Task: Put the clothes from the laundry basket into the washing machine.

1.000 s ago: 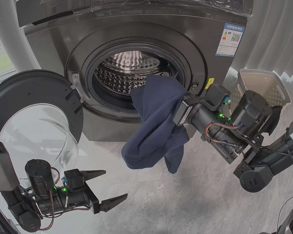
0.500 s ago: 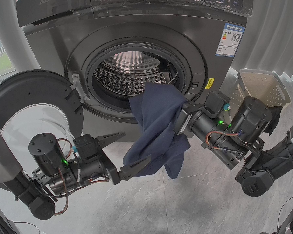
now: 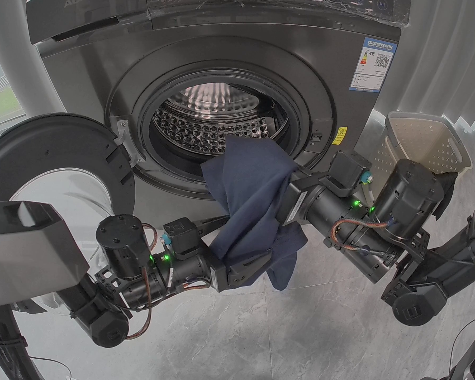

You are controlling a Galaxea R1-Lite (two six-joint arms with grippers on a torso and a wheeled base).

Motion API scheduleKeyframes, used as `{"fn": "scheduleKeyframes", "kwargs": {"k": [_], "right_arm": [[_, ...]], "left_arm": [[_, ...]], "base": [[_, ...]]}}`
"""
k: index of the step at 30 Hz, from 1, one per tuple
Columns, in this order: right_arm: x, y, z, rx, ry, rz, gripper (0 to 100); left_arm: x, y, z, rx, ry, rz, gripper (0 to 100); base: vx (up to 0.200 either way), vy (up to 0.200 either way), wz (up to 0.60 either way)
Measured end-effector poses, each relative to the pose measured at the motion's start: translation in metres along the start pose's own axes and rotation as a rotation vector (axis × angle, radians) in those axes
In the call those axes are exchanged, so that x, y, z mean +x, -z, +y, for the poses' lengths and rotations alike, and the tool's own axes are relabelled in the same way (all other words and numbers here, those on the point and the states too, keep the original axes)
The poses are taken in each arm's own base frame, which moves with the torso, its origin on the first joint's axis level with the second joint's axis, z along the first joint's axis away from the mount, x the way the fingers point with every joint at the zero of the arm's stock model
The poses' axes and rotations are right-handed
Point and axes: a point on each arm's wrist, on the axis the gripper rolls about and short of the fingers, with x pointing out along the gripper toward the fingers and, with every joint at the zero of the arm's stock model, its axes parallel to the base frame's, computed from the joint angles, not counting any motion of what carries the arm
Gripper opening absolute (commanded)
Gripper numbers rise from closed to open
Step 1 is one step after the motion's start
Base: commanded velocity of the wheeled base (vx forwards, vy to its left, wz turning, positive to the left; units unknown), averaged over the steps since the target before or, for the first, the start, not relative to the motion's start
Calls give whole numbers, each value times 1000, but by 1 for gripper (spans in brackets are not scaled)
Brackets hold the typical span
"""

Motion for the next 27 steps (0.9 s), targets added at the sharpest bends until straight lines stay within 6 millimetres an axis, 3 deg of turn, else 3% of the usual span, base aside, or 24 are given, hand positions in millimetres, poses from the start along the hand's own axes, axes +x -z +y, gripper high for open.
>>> {"fn": "scheduleKeyframes", "kwargs": {"k": [13,24,25,27], "right_arm": [[-4,1,13,18,-33,8,0],[-6,-1,18,32,-37,3,0],[-6,-1,18,33,-38,4,0],[-6,-1,18,33,-38,3,0]], "left_arm": [[41,23,19,-4,-77,-23,100],[63,31,42,-12,-192,-74,100],[64,31,43,-13,-195,-76,0],[66,33,45,-13,-197,-77,0]], "base": [[0,0,0],[0,0,0],[0,0,0],[0,0,0]]}}
